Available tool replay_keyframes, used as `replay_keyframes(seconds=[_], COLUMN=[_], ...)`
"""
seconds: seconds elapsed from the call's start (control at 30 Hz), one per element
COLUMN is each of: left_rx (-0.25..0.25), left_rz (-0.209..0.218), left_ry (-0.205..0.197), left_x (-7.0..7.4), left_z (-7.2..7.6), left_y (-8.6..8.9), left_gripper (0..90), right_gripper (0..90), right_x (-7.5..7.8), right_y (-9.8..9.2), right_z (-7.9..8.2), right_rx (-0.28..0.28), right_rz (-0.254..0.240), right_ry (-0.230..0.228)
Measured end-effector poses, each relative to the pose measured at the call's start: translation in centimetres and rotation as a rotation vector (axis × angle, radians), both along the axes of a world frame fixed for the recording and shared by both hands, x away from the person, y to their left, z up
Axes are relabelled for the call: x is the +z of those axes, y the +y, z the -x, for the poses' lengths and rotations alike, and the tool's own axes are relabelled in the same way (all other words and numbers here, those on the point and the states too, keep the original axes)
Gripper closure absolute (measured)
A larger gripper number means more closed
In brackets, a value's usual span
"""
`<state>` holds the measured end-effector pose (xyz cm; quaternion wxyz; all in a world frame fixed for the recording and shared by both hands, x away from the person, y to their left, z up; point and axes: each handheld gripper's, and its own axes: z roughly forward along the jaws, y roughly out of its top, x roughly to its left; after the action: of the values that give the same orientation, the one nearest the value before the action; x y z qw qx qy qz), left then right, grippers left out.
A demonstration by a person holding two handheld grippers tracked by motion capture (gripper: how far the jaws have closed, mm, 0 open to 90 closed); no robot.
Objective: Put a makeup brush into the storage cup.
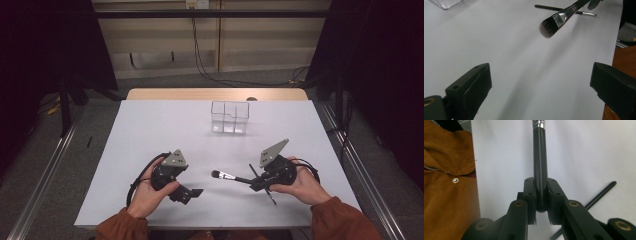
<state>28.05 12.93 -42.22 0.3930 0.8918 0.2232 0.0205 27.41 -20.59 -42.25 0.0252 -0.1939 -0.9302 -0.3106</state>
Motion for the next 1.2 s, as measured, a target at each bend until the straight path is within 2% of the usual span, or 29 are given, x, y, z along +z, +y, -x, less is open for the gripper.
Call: replay_keyframes(seconds=[0.13, 0.2, 0.37, 0.5, 0.63, 0.87, 1.2], left_rx=[0.022, 0.039, 0.044, 0.044, 0.054, 0.048, 0.054], left_rz=[-0.011, 0.000, 0.016, 0.031, 0.038, 0.032, 0.048], left_ry=[-0.012, -0.024, -0.038, -0.043, -0.047, -0.045, -0.045], left_x=[-0.1, -0.2, -0.2, 0.0, -0.1, -0.4, -0.5], left_z=[0.2, 0.2, 0.4, 0.5, 0.5, 0.6, 0.6], left_y=[0.4, 0.7, 0.9, 1.0, 1.0, 0.7, 0.6], left_gripper=[3.7, 3.8, 3.8, 3.8, 3.8, 3.8, 3.8], right_gripper=[80.0, 80.0, 80.0, 80.0, 80.0, 80.0, 80.0], right_x=[-0.1, -0.1, -1.1, -1.5, -1.5, -1.7, -1.8], right_y=[-0.7, -0.8, -0.6, -0.8, -1.4, -1.6, -1.7], right_z=[0.2, 0.3, 0.7, 0.9, 1.0, 1.2, 1.7], right_rx=[-0.044, -0.057, -0.089, -0.125, -0.158, -0.189, -0.216], right_rz=[-0.026, -0.048, -0.072, -0.113, -0.177, -0.244, -0.327], right_ry=[-0.014, -0.017, -0.012, -0.031, -0.055, -0.086, -0.131])
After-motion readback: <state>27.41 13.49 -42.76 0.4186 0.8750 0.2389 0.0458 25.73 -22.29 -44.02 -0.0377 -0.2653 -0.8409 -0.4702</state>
